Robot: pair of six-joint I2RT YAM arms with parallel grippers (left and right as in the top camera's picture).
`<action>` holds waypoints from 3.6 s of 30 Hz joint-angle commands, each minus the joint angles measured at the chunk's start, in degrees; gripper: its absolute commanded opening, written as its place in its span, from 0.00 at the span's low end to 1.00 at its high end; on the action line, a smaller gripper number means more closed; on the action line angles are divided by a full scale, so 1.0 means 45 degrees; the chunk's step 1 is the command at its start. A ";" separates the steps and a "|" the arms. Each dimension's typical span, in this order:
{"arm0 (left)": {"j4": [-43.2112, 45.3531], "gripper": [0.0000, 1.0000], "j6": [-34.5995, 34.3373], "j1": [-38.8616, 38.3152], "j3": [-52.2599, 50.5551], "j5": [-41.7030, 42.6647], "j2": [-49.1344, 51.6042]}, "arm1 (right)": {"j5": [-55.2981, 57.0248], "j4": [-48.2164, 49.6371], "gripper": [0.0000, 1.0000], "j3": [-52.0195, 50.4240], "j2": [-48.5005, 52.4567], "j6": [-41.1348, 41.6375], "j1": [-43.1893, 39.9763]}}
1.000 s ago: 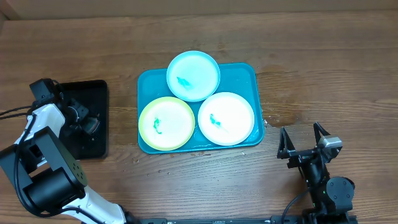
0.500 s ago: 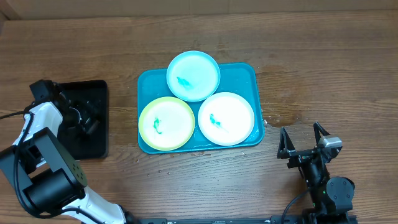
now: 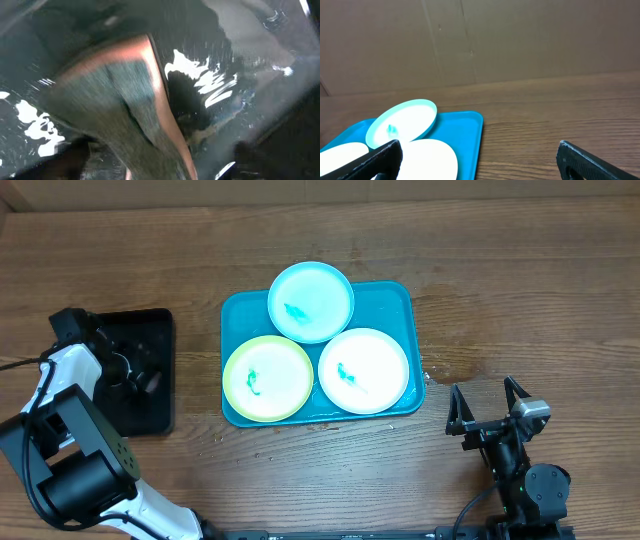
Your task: Clean dirty plates on tray and stack at the side
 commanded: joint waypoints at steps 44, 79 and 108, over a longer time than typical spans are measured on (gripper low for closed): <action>-0.1292 0.73 0.0262 -0.0092 0.0121 -0.2569 0.0010 | 0.0083 0.0063 1.00 -0.0131 -0.0126 -0.0073 0.0058; -0.6193 0.04 0.0257 -0.0107 0.5940 -0.1520 -0.2191 | 0.0083 0.0063 1.00 -0.0131 -0.0126 -0.0073 0.0058; -0.8296 0.04 0.2701 -0.2545 0.4556 0.2200 -0.2851 | 0.0083 0.0063 1.00 -0.0131 -0.0126 -0.0073 0.0058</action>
